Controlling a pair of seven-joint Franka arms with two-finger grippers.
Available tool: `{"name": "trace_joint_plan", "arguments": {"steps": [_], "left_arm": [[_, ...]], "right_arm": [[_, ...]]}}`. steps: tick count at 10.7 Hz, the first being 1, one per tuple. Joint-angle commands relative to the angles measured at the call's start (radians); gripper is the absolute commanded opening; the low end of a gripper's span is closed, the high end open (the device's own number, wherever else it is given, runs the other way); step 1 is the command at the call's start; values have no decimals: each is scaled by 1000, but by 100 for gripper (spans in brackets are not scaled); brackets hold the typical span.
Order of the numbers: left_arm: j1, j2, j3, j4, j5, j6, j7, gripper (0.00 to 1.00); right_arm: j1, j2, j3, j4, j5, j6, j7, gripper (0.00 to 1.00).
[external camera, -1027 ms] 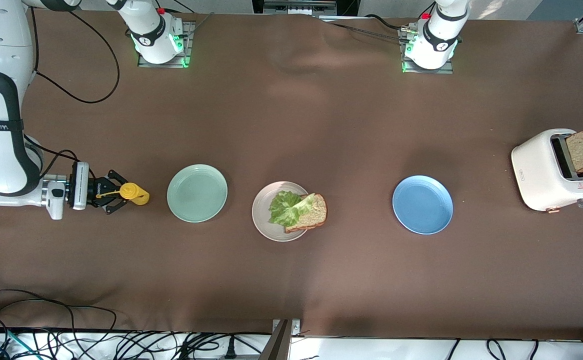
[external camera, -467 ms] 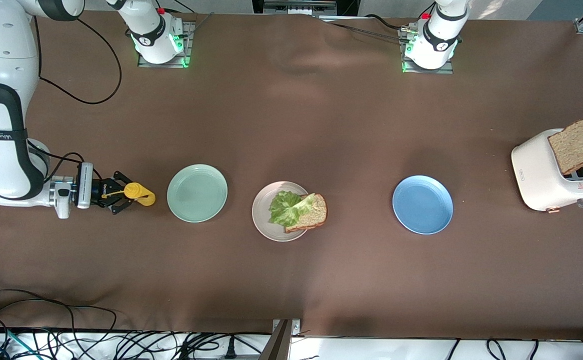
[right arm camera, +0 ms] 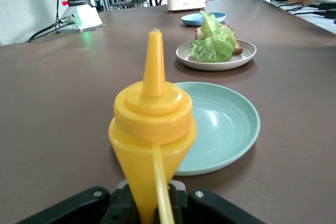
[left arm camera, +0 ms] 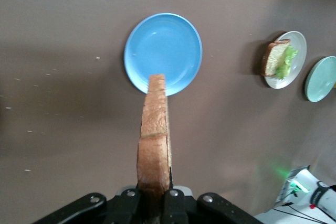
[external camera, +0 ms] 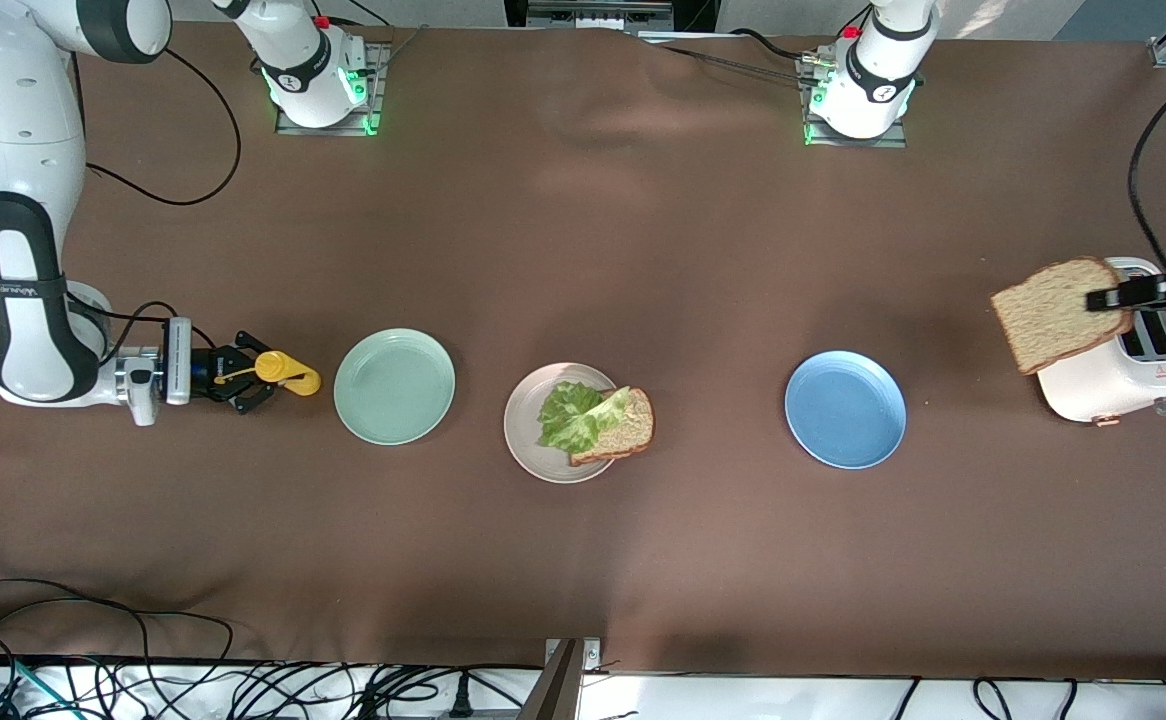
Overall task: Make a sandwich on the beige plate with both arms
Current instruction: 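Grasp the toaster bread slice with the left gripper and lift it, then carry the bread slice over the beige plate while the right gripper opens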
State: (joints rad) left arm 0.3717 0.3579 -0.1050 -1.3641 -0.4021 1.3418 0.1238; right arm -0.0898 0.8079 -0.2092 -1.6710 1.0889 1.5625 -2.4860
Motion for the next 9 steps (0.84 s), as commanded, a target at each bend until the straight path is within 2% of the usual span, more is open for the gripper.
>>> {"name": "trace_joint_plan", "arguments": {"steps": [1, 2, 4, 5, 6, 9], "left_arm": [[-75, 0, -10, -4, -75, 40, -143, 0], [-103, 3, -13, -6, -86, 74, -170, 0], [-196, 7, -19, -24, -89, 164, -229, 0], [-265, 10, -19, -26, -89, 210, -266, 0], [-322, 21, -19, -24, -87, 258, -312, 0], [-488, 68, -19, -24, -86, 396, -329, 0]], "right_arm": [[-8, -9, -3, -19, 25, -25, -36, 0], [-8, -9, -3, -18, 26, -18, -36, 0], [-8, -9, -4, -16, 26, -15, -75, 22], [-4, -9, -16, -16, 22, -16, -103, 47], [-4, -6, -16, -18, 17, -24, -106, 99], [-4, -6, -50, -15, 16, -25, -125, 100]]}}
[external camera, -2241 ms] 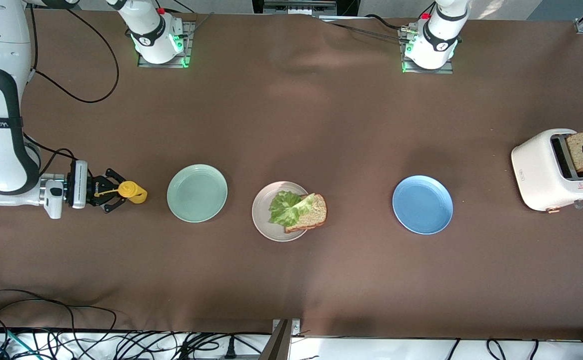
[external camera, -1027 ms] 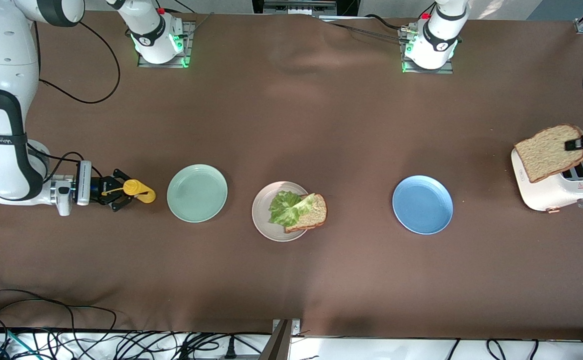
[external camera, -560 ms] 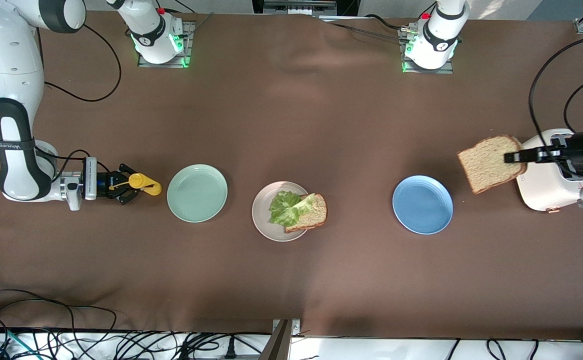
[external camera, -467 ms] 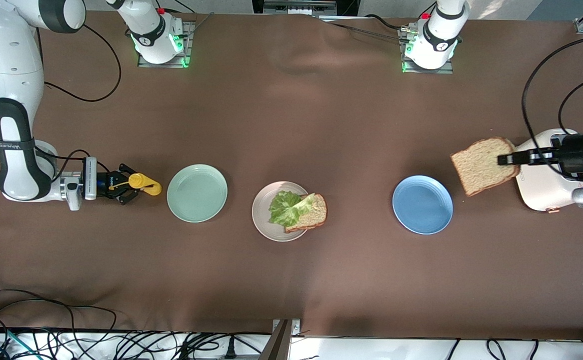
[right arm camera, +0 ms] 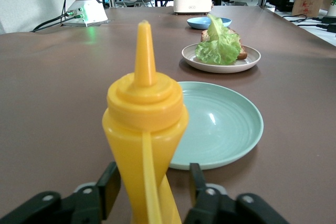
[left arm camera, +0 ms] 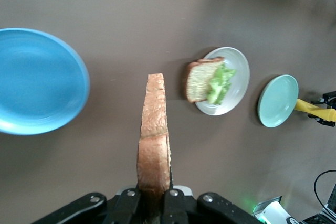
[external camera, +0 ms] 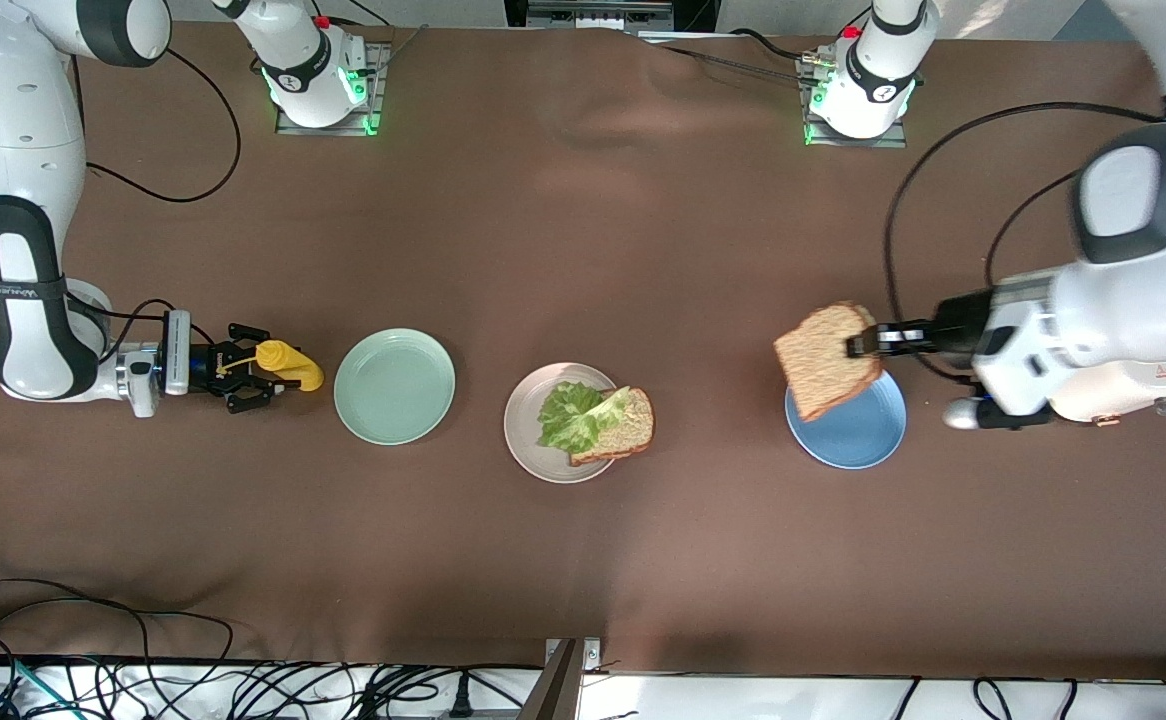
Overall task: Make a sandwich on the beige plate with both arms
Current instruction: 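Carry the bread slice over the beige plate while the right gripper opens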
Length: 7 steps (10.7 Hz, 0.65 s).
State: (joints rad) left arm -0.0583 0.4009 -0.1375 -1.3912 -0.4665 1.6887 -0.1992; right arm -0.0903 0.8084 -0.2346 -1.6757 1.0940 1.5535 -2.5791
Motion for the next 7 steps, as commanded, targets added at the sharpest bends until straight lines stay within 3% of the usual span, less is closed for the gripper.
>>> {"name": "trace_joint_plan", "arguments": {"steps": [1, 4, 7], "left_arm": [[-107, 51, 13, 3, -23, 116, -6, 0], [-201, 116, 13, 3, -24, 290, -29, 0], [-242, 177, 13, 15, -102, 403, -25, 0]], "right_arm": [[-3, -9, -41, -10, 10, -16, -36, 100], [3, -23, -113, -13, -15, -9, -13, 100], [3, -70, -140, -12, -61, 60, 101, 100]]}}
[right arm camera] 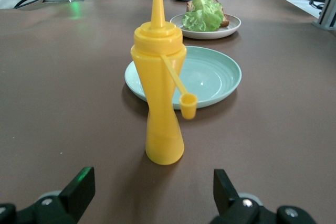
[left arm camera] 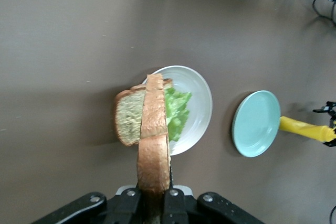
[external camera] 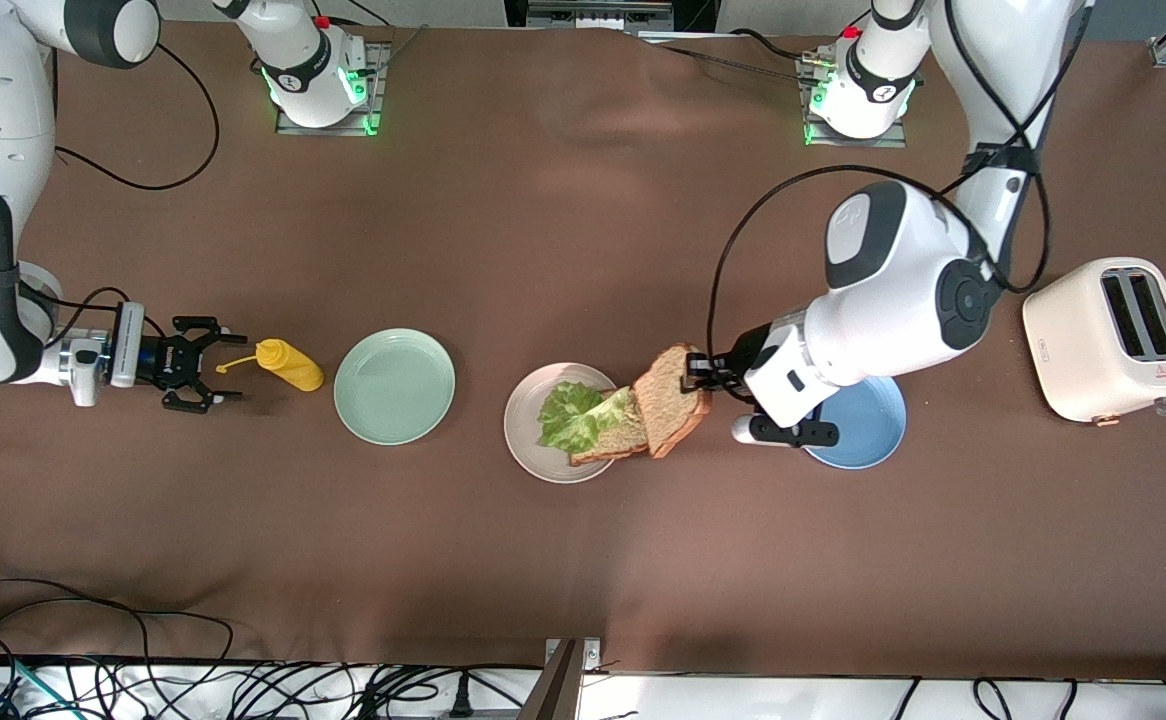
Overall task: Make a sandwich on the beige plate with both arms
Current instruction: 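Carry the bread slice over the beige plate while the right gripper opens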
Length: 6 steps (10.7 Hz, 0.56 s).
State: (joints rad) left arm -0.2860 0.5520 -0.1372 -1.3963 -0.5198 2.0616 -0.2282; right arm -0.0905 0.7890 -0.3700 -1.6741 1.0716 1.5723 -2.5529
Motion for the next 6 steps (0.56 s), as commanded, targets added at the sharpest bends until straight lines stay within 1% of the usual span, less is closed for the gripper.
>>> {"name": "trace_joint_plan", "arguments": {"steps": [1, 2, 4, 5, 6], "left_arm": [[-19, 34, 13, 22, -60, 64, 10, 0], [-41, 57, 13, 26, -65, 84, 18, 0], [-74, 95, 11, 28, -118, 167, 18, 0], [-84, 106, 11, 30, -137, 173, 18, 0], [-96, 117, 11, 30, -150, 173, 18, 0]], "right_arm": [[3, -91, -4, -13, -82, 52, 139, 100], [3, -127, -4, -12, -126, 75, 220, 100], [3, -178, -4, -12, -195, 81, 354, 100], [3, -192, -4, -10, -228, 87, 373, 100], [5, -220, -4, -13, -242, 130, 384, 100]]}}
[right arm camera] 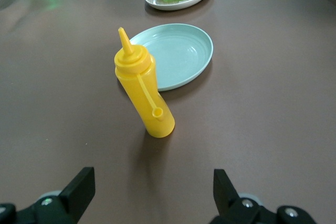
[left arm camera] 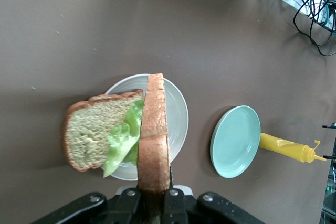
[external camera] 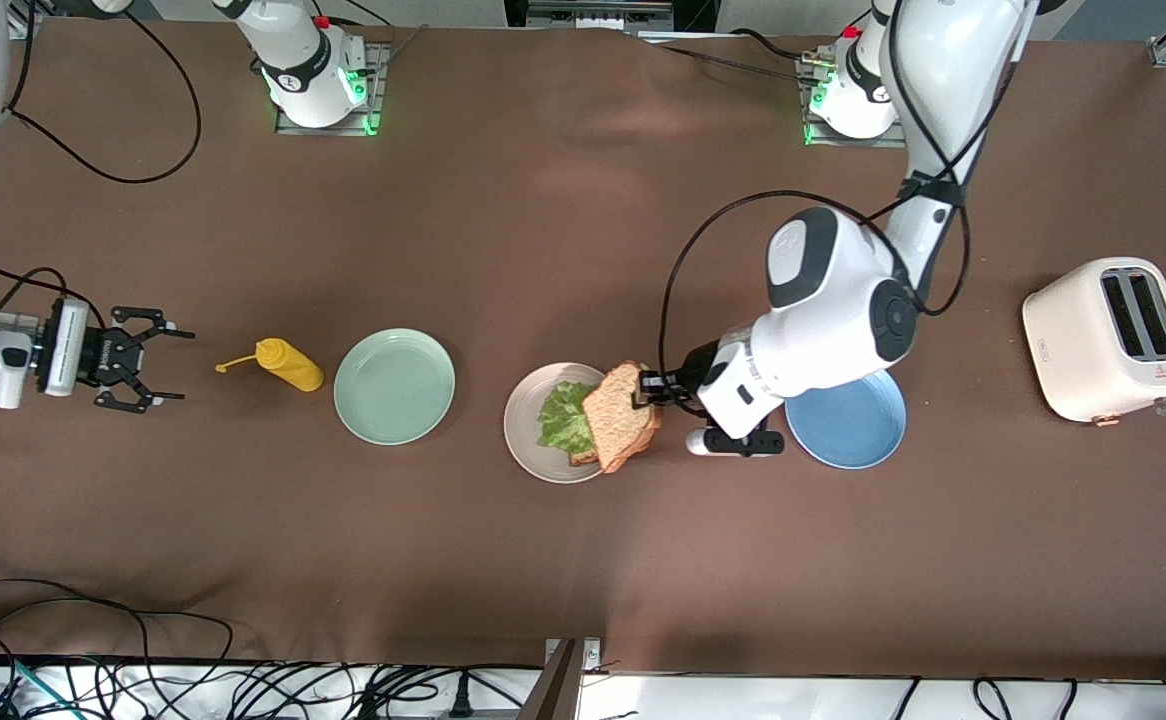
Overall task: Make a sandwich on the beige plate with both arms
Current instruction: 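Carry the bread slice over the beige plate while the right gripper opens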
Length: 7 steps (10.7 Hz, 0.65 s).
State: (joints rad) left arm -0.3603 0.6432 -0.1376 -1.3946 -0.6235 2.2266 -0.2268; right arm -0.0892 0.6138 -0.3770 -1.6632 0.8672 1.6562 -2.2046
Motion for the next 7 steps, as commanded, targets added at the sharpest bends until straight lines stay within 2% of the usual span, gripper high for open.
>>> {"name": "trace_joint_plan", "arguments": {"steps": [1, 2, 6, 7], "left_arm": [[-31, 35, 12, 28, -50, 8, 18, 0], [-45, 44, 12, 28, -54, 10, 17, 0], [-89, 84, 13, 29, -93, 77, 18, 0], [-89, 91, 13, 31, -91, 77, 18, 0]], "right_arm": [[2, -80, 3, -27, -75, 50, 77, 100], [2, -115, 3, -27, -132, 50, 153, 100], [3, -196, 3, -27, -209, 56, 377, 100], [3, -225, 3, -27, -252, 54, 460, 100]]}}
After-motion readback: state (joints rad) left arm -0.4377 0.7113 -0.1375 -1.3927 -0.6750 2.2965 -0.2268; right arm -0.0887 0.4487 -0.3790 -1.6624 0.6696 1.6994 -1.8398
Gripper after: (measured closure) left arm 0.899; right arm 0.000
